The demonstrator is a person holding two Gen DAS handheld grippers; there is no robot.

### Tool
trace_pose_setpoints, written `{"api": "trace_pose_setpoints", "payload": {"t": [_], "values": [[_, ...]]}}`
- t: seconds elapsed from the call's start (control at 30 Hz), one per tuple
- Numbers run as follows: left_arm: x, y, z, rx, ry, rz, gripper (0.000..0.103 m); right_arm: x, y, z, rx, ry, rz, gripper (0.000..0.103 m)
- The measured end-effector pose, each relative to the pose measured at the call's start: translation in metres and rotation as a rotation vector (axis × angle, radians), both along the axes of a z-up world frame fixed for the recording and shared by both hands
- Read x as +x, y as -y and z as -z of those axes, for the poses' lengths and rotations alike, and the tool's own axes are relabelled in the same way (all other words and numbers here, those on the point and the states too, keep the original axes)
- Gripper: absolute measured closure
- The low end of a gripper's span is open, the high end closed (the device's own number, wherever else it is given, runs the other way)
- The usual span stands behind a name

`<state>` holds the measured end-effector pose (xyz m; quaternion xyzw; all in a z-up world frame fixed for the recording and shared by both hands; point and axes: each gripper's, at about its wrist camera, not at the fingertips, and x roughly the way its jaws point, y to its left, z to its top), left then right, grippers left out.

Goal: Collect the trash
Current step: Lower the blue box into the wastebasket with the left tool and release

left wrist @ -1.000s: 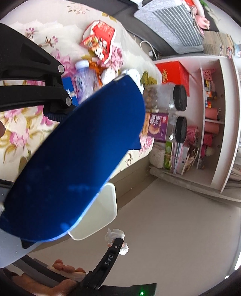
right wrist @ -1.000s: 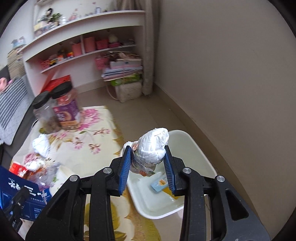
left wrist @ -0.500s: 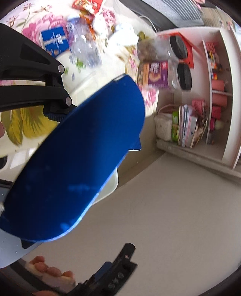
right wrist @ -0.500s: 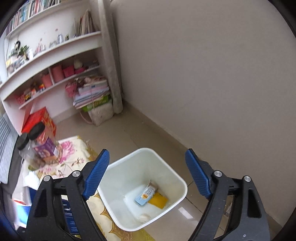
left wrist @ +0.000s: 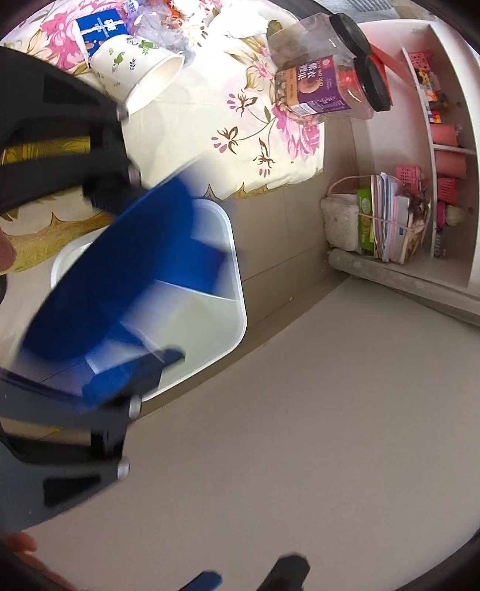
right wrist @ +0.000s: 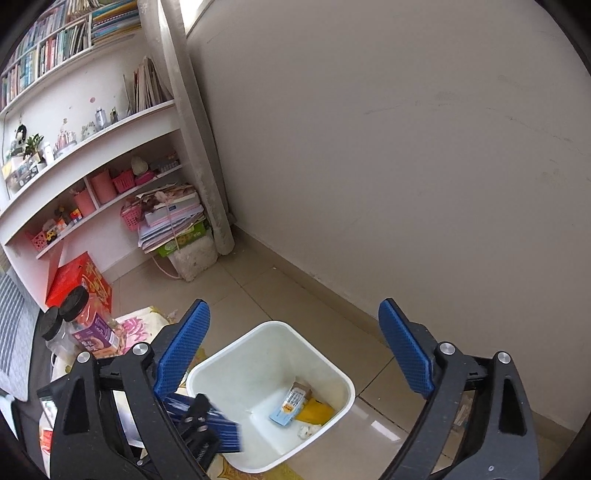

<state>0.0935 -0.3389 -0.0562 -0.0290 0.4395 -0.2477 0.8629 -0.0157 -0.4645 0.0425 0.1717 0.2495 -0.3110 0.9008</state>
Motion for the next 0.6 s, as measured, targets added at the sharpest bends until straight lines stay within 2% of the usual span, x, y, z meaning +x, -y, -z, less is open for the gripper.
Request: {"api": "trace_pose_setpoints", "payload": {"t": [0.33, 0.6], "values": [[-0.002, -0.029, -0.008, 0.030, 0.043, -0.038, 0.030, 0.003, -0.016, -0.003, -0.050, -0.006, -0.009, 0.007], [-0.004, -0.079, -0.019, 0.069, 0.087, -0.098, 0.025, 0.023, -0.059, 0.001, -0.163, -0.075, -0.065, 0.007]]}}
